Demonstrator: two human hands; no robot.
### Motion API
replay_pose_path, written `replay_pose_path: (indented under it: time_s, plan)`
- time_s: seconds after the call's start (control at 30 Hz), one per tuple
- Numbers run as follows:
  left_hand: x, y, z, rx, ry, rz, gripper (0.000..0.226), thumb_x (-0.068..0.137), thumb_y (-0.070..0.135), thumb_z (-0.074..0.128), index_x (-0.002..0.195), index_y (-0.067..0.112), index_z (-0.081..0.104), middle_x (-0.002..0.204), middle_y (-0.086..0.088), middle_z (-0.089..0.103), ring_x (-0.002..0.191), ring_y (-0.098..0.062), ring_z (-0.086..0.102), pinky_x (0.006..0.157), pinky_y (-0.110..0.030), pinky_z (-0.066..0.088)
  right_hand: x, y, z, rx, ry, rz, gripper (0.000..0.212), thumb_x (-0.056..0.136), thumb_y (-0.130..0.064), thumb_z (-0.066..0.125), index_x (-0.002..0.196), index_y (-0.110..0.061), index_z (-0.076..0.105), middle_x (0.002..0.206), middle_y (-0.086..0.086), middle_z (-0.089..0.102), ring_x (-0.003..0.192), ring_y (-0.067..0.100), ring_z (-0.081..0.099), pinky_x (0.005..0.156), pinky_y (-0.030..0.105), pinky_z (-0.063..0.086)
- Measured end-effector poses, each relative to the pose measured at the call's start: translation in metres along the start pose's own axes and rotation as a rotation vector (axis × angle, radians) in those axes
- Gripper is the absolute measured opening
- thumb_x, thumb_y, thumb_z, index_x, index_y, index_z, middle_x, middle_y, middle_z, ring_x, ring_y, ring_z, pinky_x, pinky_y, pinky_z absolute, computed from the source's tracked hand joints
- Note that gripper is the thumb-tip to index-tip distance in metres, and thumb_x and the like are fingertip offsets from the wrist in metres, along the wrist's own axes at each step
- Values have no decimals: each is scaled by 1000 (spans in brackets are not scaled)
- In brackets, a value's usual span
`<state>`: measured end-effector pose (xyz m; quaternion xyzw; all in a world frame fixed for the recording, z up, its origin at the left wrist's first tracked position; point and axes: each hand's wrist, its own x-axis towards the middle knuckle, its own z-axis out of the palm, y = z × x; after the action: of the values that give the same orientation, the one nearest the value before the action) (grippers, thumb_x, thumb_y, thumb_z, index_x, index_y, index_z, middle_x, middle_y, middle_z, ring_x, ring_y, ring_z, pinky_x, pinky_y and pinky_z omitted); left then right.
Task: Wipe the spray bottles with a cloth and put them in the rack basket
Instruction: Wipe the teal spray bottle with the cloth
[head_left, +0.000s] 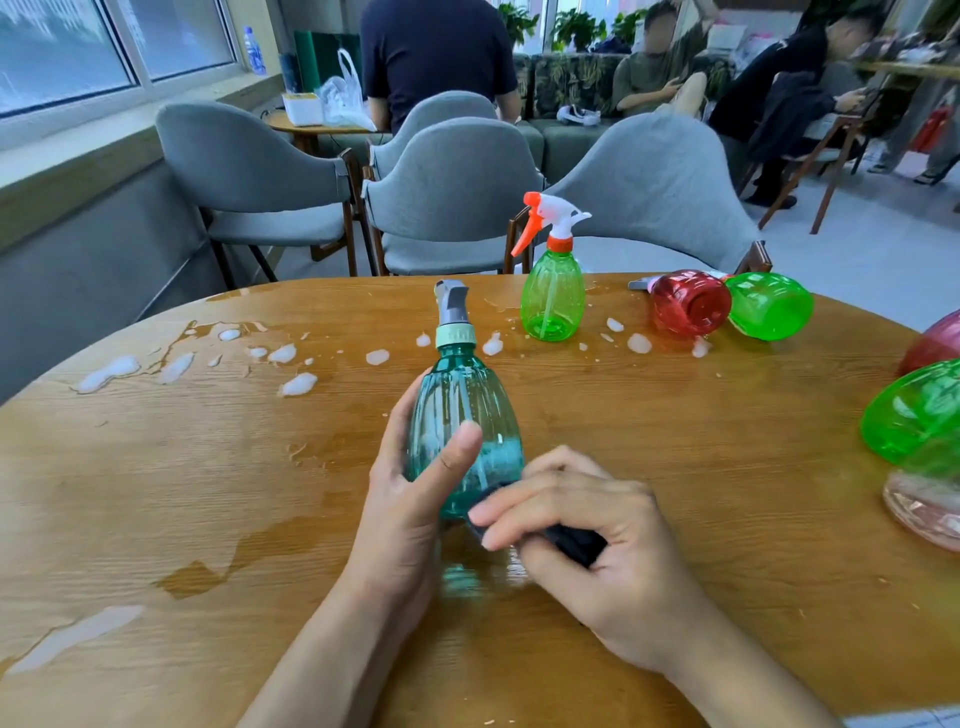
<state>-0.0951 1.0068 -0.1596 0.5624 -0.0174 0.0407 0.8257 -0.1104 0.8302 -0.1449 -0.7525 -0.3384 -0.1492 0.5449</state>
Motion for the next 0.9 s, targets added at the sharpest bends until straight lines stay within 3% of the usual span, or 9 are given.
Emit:
replay_pose_path:
  time_s: [0.07, 0.17, 0.27, 0.43, 0.53, 0.63, 0.8, 0.83, 0.9]
  plan:
    - [0, 1, 2, -53, -22, -4, 85, 71, 41, 86, 149, 32, 56, 133, -8, 74, 120, -31, 73, 90, -42, 63, -3, -2, -3, 97, 146, 55, 22, 89, 6, 70, 92, -13, 81, 107, -6, 79, 103, 26, 70, 90, 38, 55]
    - [-1, 3, 7, -111, -14, -11, 78, 76, 50, 76, 149, 31, 55, 136, -7, 72, 120, -29, 73, 88, -48, 62, 1, -1, -9, 222, 370, 197, 28, 91, -5, 67, 110, -23, 77, 116, -2, 77, 113, 21, 71, 96, 37, 58]
    - [-4, 2, 11, -143, -2, -34, 68, 85, 52, 68, 145, 22, 55, 134, -11, 71, 119, -31, 71, 88, -53, 59, 7, 1, -6, 310, 430, 286, 35, 88, -11, 71, 119, -26, 71, 116, -3, 75, 108, 13, 71, 92, 28, 57]
    - [-7, 2, 11, -81, -21, 5, 57, 94, 48, 65, 145, 23, 61, 136, -11, 71, 120, -29, 71, 85, -44, 63, 10, 1, 6, 341, 358, 355, 27, 89, -18, 75, 109, -34, 79, 113, 1, 79, 108, 20, 74, 93, 36, 59]
    - [-7, 2, 8, -59, -5, 58, 63, 88, 42, 74, 148, 39, 58, 140, 1, 71, 126, -24, 71, 91, -44, 62, 17, -3, -3, 291, 411, 268, 23, 94, -13, 75, 109, -29, 80, 116, -4, 79, 113, 15, 73, 96, 26, 57]
    - [-8, -3, 9, 59, -38, 133, 57, 94, 41, 68, 147, 56, 56, 153, 11, 61, 140, -19, 60, 114, -53, 49, 28, -9, -13, 22, 379, 87, 23, 98, -7, 67, 116, -19, 75, 124, -9, 75, 124, 15, 68, 105, 28, 52]
    - [-13, -6, 13, 170, -61, 227, 50, 102, 40, 59, 152, 43, 54, 155, 21, 56, 148, -5, 48, 120, -28, 42, 40, -7, -9, -391, 183, -100, 22, 103, -7, 65, 121, -13, 76, 131, -7, 71, 128, 14, 61, 108, 32, 49]
    - [-14, -6, 13, 179, -41, 230, 50, 102, 41, 61, 151, 42, 54, 154, 22, 57, 148, -3, 48, 120, -28, 43, 40, -6, -8, -415, 151, -112, 23, 103, -8, 65, 122, -13, 76, 131, -7, 71, 127, 15, 60, 108, 33, 49]
    - [-12, -4, 10, 152, 13, 189, 49, 101, 45, 61, 149, 45, 57, 154, 18, 58, 147, -10, 51, 122, -47, 45, 37, -4, -5, -449, 87, -145, 23, 102, -7, 66, 122, -14, 77, 132, -8, 70, 125, 17, 60, 106, 36, 49]
